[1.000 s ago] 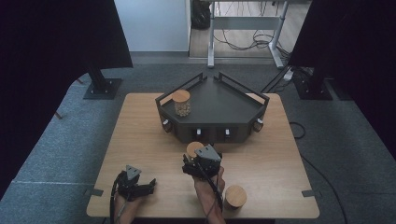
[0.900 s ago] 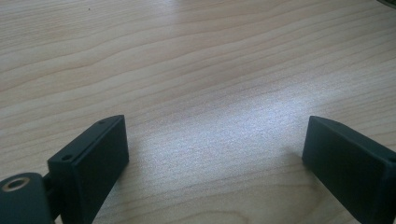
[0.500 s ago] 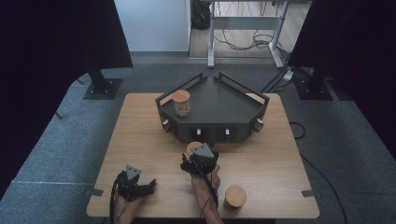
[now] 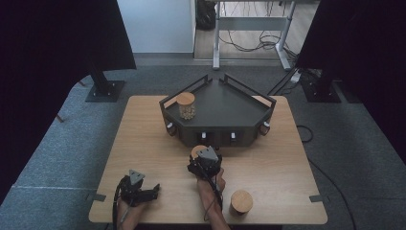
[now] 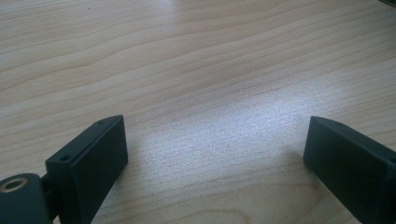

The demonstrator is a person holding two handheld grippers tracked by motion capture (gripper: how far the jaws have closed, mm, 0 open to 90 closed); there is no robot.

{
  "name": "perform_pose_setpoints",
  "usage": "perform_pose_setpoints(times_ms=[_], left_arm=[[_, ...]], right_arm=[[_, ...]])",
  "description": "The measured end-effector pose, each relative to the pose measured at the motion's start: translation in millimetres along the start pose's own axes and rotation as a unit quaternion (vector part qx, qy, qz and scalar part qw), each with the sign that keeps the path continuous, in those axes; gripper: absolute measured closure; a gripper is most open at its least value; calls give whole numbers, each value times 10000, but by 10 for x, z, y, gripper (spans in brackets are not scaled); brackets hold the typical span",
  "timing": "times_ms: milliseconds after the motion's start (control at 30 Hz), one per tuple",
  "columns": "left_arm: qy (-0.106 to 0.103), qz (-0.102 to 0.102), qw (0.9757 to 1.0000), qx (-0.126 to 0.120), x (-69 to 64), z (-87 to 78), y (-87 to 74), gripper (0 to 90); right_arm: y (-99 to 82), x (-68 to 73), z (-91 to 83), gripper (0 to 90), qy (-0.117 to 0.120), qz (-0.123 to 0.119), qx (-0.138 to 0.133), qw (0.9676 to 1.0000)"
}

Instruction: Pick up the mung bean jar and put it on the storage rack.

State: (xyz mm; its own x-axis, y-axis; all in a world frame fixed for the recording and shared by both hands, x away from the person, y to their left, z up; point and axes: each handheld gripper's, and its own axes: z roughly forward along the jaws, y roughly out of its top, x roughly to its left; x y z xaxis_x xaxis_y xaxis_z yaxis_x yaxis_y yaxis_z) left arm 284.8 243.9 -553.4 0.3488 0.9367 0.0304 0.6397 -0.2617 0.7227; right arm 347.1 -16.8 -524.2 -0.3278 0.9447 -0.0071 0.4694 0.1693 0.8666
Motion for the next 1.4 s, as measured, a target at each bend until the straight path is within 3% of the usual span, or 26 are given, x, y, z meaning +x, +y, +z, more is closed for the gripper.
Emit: perform_pose_setpoints(times_ms=[400,667,1200,1400], left_arm=[[6,4,10000,-7,4,-3,0,75],[2,17,10000,-4,6,-2,2,75],[-12,5,10000,-14,5,-1,1,74],[-15,7,10000,-13,5,1,2,73]], right_arm=[[-1,-26,-86,237,99,21,48,9999],[53,-7,-214,236,228,-146,16,9996],[360,-83,-591,236,567,-369,-65,9977],[493,-145,-646,236,753,-505,22,9959]])
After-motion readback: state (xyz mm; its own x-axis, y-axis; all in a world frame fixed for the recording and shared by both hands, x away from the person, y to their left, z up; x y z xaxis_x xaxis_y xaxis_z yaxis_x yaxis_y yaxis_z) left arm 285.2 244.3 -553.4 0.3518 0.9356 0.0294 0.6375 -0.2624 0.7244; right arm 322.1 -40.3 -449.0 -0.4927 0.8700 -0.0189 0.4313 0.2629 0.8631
